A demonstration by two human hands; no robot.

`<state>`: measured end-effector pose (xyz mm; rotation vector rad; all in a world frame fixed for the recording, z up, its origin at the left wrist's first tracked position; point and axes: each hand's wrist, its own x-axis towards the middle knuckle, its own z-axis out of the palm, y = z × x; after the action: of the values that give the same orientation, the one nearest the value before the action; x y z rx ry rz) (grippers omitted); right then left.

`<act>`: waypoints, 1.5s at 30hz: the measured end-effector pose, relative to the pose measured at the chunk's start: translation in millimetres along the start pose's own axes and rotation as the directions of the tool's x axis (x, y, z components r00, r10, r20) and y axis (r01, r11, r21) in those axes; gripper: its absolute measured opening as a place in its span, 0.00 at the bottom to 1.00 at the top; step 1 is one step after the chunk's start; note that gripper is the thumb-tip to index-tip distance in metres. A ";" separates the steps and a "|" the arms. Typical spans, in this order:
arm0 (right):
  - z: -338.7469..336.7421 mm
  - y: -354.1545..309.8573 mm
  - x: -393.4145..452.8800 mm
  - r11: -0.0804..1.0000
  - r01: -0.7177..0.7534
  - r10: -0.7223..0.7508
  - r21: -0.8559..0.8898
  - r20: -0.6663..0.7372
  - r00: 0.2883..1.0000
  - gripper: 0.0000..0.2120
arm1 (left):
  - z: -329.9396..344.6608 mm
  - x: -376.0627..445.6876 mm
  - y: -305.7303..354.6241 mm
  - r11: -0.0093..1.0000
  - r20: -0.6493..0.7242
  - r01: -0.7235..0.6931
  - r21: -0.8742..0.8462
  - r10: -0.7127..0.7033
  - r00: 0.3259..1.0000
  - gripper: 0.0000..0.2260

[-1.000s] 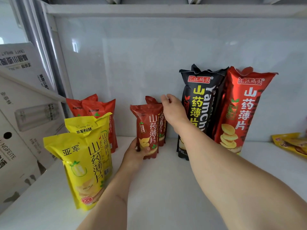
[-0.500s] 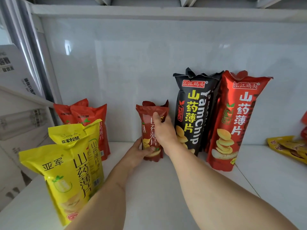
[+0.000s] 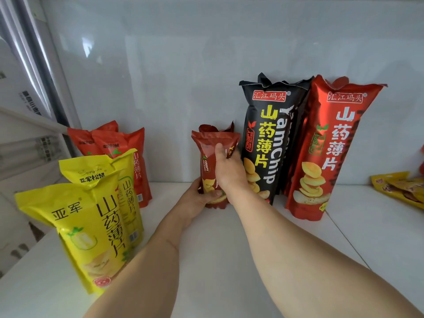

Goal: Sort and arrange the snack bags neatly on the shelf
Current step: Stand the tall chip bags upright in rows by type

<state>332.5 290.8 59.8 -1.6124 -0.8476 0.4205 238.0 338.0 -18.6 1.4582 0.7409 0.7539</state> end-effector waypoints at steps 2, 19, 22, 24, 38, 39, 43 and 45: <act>-2.5 -1.3 -5.4 0.999 -0.011 0.011 -0.039 -0.009 1.000 0.35 | 1.8 -7.3 2.1 1.000 -0.022 0.008 0.020 -0.007 1.000 0.31; -11.5 -2.2 -75.8 0.859 0.080 -0.122 -0.505 -0.051 0.991 0.34 | 16.7 -162.7 10.2 0.427 -0.253 0.090 0.900 0.343 0.905 0.18; -4.6 8.4 -99.3 0.832 0.238 -0.239 -0.501 0.064 0.969 0.29 | 10.0 -185.8 9.6 0.346 -0.255 0.083 0.935 0.491 0.833 0.15; 0.3 12.6 -109.8 0.818 0.327 -0.268 -0.474 0.189 0.945 0.27 | 0.5 -199.6 8.2 0.298 -0.235 0.052 0.953 0.618 0.750 0.11; 41.6 -18.9 -146.0 0.956 0.261 -0.293 0.135 0.494 0.819 0.20 | -64.3 -244.6 -9.8 0.775 -0.670 0.000 0.632 0.546 0.502 0.46; 43.5 -26.0 -144.0 0.956 0.242 -0.292 0.165 0.493 0.820 0.23 | -70.8 -240.4 -11.4 0.830 -0.681 0.000 0.558 0.459 0.571 0.50; 56.8 -54.7 -131.4 0.959 0.162 -0.264 0.231 0.523 0.810 0.20 | -93.6 -227.8 -10.1 0.934 -0.587 -0.090 0.345 0.289 0.756 0.43; 59.9 -69.3 -127.8 0.959 0.155 -0.261 0.236 0.533 0.805 0.17 | -103.8 -222.7 -7.8 0.942 -0.525 -0.139 0.307 0.289 0.801 0.24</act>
<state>185.9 242.1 89.1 -1.2114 -1.3764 0.8133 24.6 216.2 -28.6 1.5793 1.1691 1.3459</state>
